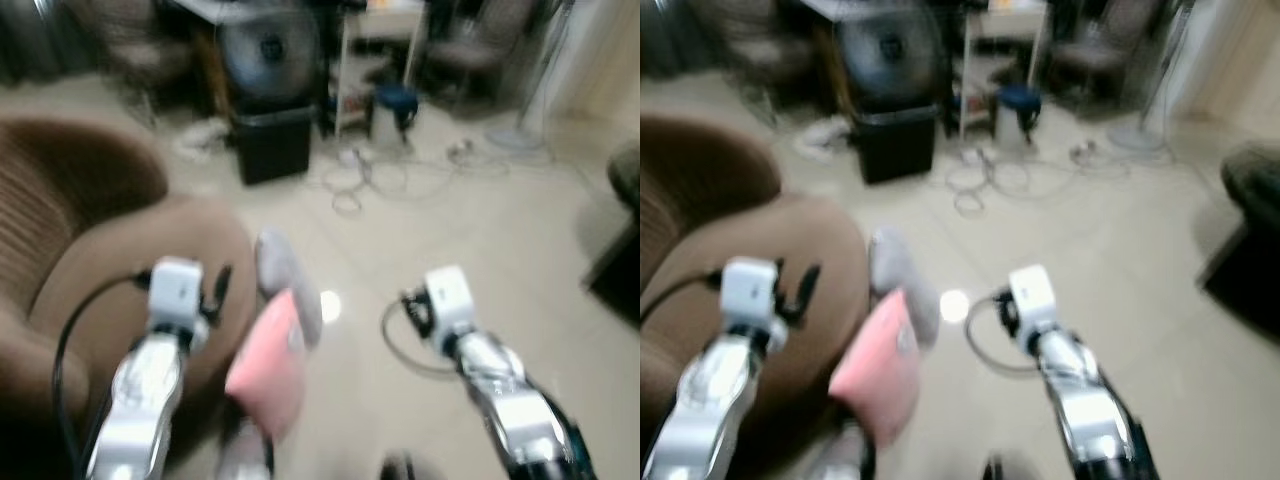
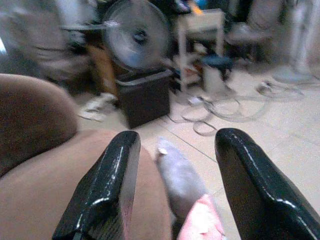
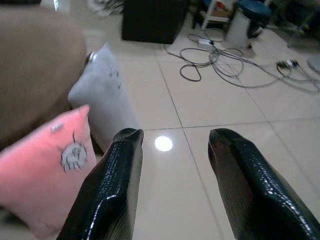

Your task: Move the pillow to the sofa from floor

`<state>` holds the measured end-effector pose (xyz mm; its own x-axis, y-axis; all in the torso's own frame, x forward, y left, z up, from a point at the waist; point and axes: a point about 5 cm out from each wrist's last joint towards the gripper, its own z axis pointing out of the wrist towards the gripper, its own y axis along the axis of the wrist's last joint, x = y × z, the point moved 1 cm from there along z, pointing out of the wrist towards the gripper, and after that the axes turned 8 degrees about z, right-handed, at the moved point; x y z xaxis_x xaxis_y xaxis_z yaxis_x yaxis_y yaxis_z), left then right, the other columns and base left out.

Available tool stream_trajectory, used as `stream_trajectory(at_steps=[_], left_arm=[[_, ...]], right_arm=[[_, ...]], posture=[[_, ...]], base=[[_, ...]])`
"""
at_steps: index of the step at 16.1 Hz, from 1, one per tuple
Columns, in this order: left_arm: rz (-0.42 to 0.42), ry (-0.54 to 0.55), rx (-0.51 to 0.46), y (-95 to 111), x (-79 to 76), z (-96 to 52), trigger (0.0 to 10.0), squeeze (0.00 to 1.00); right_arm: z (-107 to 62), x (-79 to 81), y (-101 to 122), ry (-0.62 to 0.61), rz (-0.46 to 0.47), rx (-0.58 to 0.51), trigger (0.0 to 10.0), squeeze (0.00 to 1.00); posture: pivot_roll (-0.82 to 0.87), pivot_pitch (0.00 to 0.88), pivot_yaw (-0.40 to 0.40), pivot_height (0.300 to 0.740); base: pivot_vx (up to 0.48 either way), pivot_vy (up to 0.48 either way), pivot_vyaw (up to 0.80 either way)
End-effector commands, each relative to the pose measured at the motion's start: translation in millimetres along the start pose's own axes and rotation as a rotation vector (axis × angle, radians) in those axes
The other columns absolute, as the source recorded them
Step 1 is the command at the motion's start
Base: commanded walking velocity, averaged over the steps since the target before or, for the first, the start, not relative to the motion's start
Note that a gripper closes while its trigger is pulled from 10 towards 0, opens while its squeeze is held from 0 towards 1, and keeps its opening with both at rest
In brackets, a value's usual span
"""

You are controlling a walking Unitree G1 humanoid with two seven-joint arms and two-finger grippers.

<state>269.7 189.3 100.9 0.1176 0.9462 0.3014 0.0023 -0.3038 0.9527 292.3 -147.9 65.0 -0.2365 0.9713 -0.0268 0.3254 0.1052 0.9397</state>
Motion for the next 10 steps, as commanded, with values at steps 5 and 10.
stream_trajectory(at_steps=[5,10], left_arm=[[0.001,-0.059,0.067,-15.5,-17.4,-7.0,10.0,0.0],[0.016,-0.123,0.066,-19.3,-35.0,-11.0,10.0,0.0]], right_arm=[[1.9,-7.9,1.6,-0.058,-0.018,-0.063,10.0,0.0],[-8.3,-18.9,-17.9,-0.061,0.013,-0.033,10.0,0.0]], posture=[[0.12,0.0,-0.039,0.648],[0.08,0.0,-0.022,0.648]], base=[[0.0,0.0,0.0],[0.0,0.0,0.0]])
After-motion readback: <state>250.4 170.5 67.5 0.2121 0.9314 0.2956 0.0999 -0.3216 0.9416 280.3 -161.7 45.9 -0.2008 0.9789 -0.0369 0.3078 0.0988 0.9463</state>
